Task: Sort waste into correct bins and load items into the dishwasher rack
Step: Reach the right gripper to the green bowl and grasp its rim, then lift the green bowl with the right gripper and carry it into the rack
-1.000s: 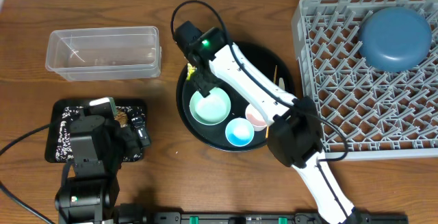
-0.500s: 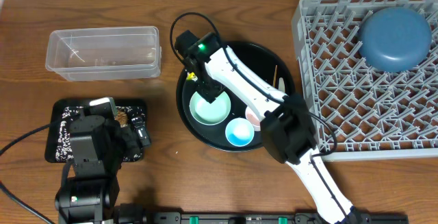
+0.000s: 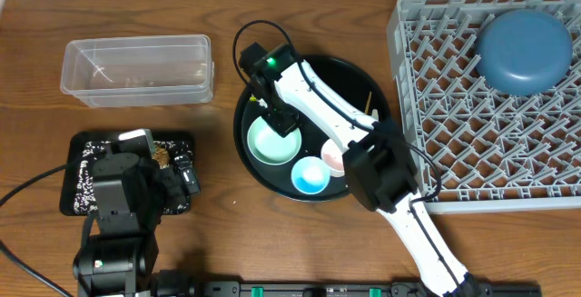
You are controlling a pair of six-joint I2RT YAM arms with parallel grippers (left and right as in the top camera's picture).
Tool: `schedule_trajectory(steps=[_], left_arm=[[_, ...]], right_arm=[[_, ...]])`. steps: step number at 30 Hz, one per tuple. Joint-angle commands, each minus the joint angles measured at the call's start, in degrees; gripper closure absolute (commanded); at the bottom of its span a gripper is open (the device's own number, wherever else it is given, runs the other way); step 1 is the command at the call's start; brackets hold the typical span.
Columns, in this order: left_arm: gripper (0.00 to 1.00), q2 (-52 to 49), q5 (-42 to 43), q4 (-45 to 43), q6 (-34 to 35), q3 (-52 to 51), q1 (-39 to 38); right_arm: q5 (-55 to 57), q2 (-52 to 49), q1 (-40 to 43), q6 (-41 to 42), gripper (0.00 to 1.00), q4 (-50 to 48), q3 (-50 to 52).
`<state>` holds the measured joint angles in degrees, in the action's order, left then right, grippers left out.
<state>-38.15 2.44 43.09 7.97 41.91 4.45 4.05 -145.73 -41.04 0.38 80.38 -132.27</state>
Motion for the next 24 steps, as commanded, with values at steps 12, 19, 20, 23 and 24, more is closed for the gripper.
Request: schedule_trajectory(steps=[12, 19, 20, 23, 24], left_arm=[[0.02, 0.04, -0.07, -0.02, 0.92, 0.50, 0.26], [0.02, 0.04, -0.07, -0.02, 0.92, 0.50, 0.26], [0.02, 0.04, -0.07, -0.02, 0.92, 0.50, 0.26], [0.02, 0.04, -0.07, -0.02, 0.92, 0.50, 0.26], [0.02, 0.04, -0.07, -0.02, 0.92, 0.50, 0.26]], right_arm=[[-13.73, 12.39, 7.06, 2.71, 0.99, 0.20, -1.25], [-13.35, 23.85, 13.84, 3.43, 0.99, 1.73, -1.25], [-12.83, 25.31, 14.97, 3.43, 0.99, 2.36, -1.22], [-8.39, 29.55, 19.17, 4.68, 0.99, 4.94, -1.22], [-5.68, 30.86, 20.72, 5.79, 0.99, 6.03, -1.25]])
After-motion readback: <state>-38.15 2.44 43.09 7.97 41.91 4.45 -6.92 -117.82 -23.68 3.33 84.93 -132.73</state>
